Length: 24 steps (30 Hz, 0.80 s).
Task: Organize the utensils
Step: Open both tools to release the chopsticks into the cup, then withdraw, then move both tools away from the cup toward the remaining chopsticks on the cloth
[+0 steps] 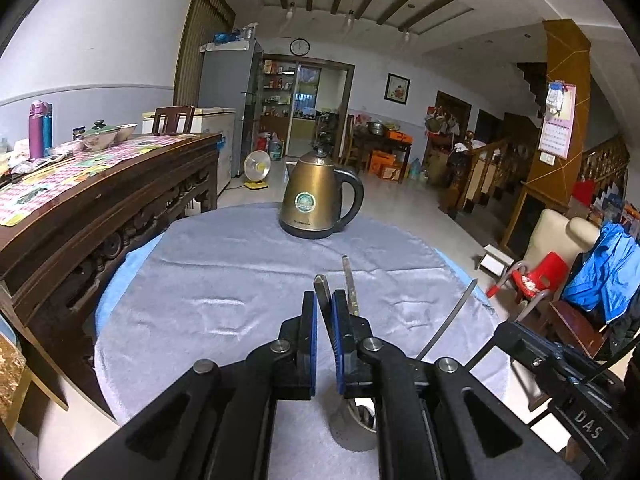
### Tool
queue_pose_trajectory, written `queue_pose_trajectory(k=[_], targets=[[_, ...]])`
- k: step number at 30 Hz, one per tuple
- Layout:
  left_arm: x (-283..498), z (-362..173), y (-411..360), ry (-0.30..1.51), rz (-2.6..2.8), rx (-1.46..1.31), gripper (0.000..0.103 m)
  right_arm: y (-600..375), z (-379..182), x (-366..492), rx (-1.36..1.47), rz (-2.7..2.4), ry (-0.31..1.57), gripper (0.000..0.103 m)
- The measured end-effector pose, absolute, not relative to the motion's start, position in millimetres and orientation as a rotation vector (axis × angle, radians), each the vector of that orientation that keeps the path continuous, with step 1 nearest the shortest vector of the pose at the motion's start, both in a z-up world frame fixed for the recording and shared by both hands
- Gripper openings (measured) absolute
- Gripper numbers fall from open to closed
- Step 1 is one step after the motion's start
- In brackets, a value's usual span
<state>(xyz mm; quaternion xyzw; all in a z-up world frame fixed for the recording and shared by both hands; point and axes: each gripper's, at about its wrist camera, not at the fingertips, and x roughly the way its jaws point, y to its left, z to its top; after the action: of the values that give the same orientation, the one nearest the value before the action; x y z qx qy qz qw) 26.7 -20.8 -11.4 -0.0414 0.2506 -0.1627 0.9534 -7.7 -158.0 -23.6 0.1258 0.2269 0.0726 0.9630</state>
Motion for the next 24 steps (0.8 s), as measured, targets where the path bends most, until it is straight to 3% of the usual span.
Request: queue_pose_trajectory(k=[4,6,7,9,24], targets=[[23.1,-10.7,-19.0,0.503,-0.31,-0.069,0.011,-157.8,-21.4,-8.6,0.272,0.159,0.471,0.012],[21.8,-10.1,-17.6,0.499,-0.303,-0.064,0.022,-160.5,-19.5,-10.2,0.293,0.165,0.467,0.025],[22.0,-9.9,-17.1,0.497,-0.302,-0.065,0.025,-161.5,-18.8,-11.5,0.303,0.167,0.462,0.027],[21.8,-10.1,-14.4,0.496,-0.287,-0.064,0.04,-164.9,-15.9,-15.8,0.318,0.165,0.436,0.028],[25.7,-17.3,-0.8,0.503,-0.205,-0.049,0.054,-190.5,-7.9,-34.1,0.379,0.076,0.359,0.028]])
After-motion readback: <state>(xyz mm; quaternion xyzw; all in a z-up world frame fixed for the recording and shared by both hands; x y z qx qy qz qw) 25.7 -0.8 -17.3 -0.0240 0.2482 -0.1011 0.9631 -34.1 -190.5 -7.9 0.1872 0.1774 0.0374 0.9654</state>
